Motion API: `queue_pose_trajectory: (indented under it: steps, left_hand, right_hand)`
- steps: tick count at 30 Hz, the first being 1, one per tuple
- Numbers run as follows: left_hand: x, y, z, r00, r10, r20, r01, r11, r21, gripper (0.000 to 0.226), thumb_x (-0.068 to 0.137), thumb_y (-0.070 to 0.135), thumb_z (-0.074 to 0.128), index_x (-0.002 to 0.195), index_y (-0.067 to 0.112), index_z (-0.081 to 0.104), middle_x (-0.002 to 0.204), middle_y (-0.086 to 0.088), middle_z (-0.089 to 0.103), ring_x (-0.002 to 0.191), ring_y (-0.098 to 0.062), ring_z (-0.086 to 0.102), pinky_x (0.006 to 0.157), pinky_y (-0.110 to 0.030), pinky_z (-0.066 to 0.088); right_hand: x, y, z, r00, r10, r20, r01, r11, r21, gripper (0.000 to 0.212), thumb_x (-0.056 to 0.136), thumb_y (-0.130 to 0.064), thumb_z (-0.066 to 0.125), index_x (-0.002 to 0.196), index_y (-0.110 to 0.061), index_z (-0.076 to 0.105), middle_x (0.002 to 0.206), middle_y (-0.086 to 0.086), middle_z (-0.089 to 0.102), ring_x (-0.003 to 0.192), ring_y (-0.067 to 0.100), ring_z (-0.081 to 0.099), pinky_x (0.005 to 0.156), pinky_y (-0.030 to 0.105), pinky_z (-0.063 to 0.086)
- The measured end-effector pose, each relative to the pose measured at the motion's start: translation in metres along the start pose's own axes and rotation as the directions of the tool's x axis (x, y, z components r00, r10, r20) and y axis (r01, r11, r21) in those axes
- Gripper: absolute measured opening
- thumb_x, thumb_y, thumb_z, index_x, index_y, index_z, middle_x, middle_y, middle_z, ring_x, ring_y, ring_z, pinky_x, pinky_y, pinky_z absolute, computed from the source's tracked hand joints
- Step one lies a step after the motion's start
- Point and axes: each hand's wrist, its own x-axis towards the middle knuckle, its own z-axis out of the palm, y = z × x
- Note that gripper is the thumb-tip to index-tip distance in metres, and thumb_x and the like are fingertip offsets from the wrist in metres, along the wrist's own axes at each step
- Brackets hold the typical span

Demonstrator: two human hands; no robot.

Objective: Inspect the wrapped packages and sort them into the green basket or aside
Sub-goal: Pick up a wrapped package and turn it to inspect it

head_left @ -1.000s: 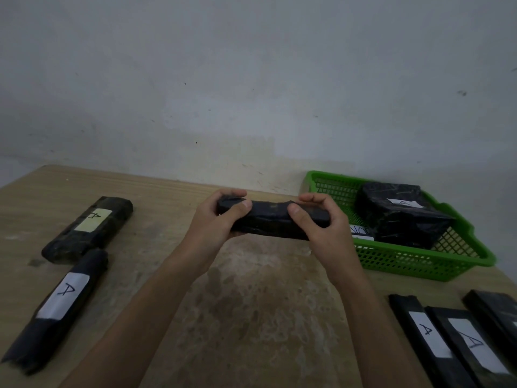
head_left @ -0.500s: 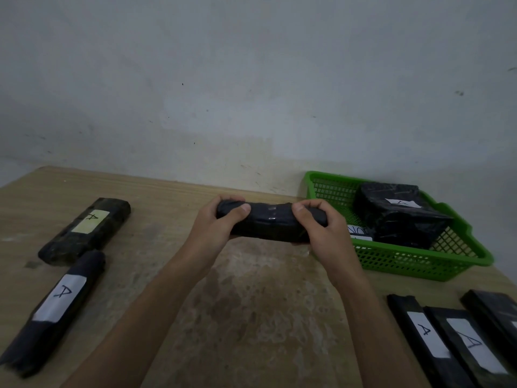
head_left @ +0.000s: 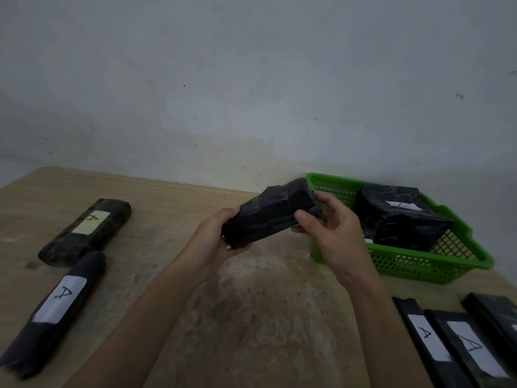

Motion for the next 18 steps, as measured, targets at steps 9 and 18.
queue_pose_trajectory:
  steps: [9,18]
  left_hand:
    - [-0.024,0.012,0.014,0.759,0.488,0.432,-0.644,0.661,0.384,0.028,0.089,0.019,0.049,0.114,0.029,0.057,0.111,0.007,0.065,0.101,-0.002,0.063,0.080,-0.015,0.050]
    - [-0.021,0.011,0.012,0.724,0.608,0.326,-0.687,0.591,0.423,0.029,0.082,0.004,0.065,0.093,0.031,0.062,0.085,0.016,0.070,0.085,0.001,0.064,0.074,-0.014,0.051]
  right_hand:
    - [-0.002,-0.001,0.006,0.981,-0.110,0.161,0.142,0.969,-0.203,0.021,0.068,-0.008,0.078,0.087,-0.011,0.069,0.083,0.007,0.070,0.075,0.016,0.063,0.058,0.028,0.054]
    - [-0.005,0.002,0.018,0.982,-0.174,0.072,0.188,0.943,-0.276,0.024,0.074,-0.004,0.076,0.096,-0.012,0.070,0.087,0.003,0.072,0.075,0.004,0.066,0.067,0.020,0.054]
